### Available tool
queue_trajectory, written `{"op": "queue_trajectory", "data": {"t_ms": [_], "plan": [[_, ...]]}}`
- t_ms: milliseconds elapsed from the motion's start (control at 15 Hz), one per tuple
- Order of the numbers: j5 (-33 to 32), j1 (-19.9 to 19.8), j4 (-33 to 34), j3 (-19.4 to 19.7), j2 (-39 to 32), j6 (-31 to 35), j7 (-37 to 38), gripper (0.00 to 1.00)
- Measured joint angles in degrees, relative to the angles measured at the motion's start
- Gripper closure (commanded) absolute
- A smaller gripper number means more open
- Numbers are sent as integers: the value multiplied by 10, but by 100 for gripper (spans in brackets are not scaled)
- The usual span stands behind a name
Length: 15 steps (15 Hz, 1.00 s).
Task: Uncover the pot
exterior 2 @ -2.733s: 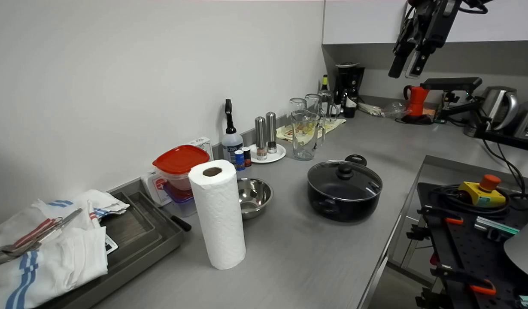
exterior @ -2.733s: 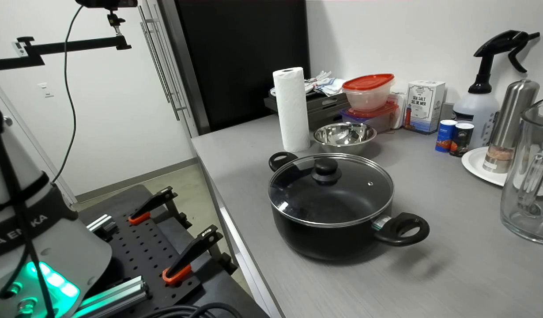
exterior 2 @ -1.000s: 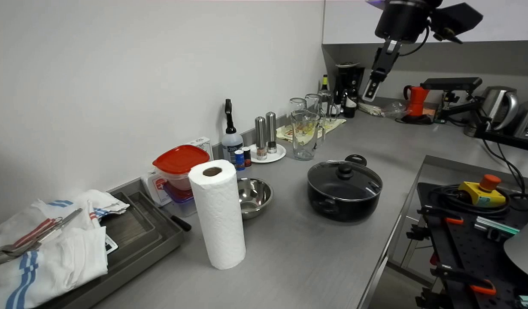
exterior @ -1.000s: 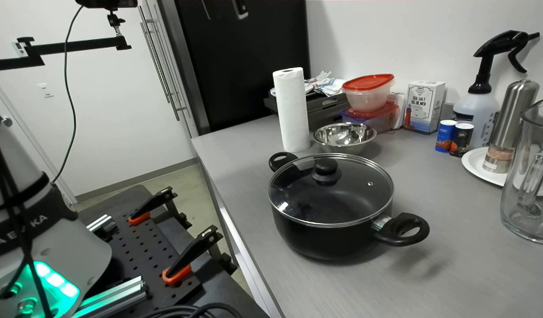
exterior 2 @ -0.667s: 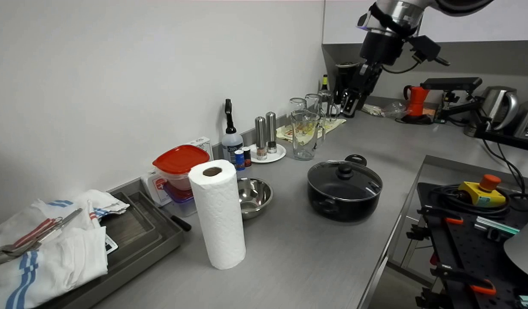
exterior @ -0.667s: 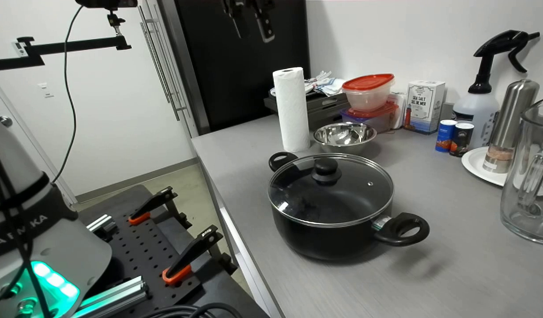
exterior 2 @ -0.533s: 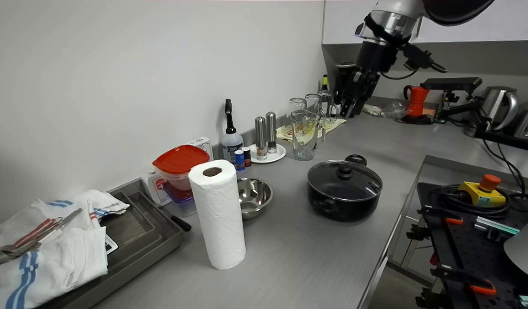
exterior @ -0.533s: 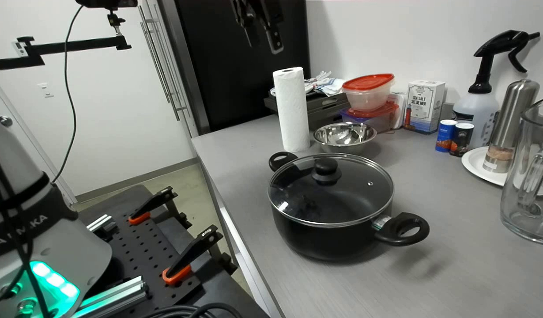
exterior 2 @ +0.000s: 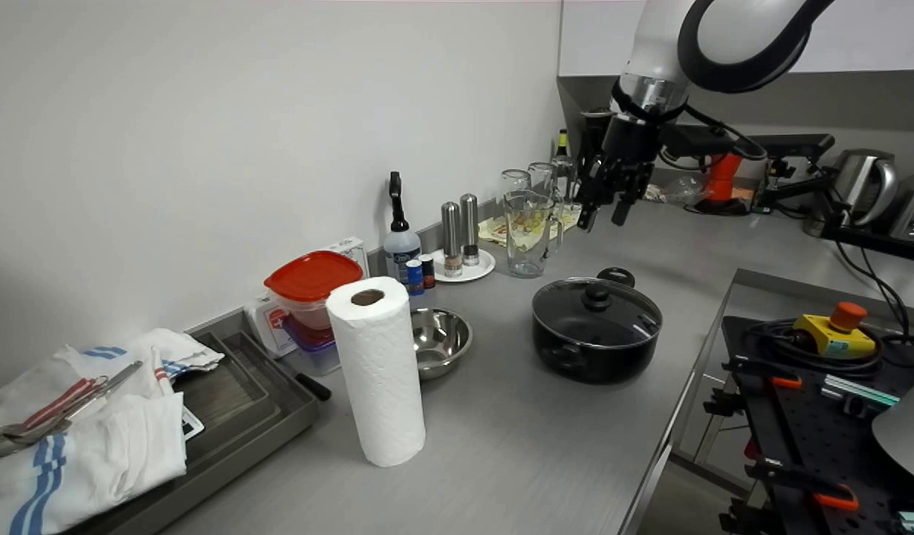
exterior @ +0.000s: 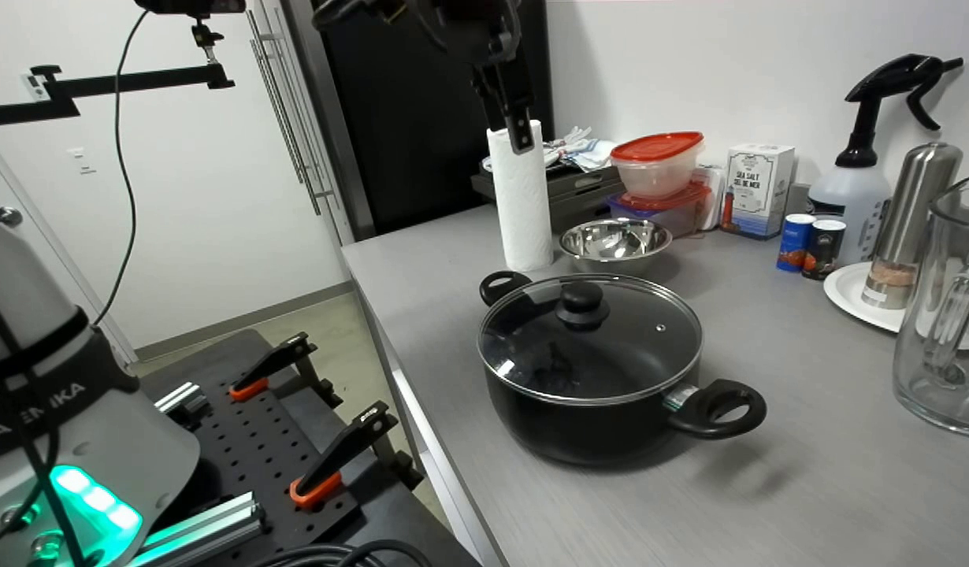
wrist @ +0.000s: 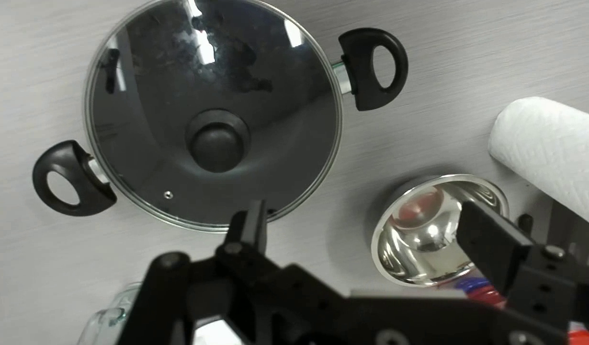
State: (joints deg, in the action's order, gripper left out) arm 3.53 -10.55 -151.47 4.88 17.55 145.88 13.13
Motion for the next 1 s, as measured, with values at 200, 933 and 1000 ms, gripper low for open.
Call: {"op": "queue_trajectory", "data": {"t_ms": [200, 933, 1000], "plan": [[-15, -14, 8, 0, -33, 9, 41, 0], [-44, -28, 71, 5, -161, 14, 181, 0], [-44, -27, 77, 8, -172, 14, 187, 0]]}}
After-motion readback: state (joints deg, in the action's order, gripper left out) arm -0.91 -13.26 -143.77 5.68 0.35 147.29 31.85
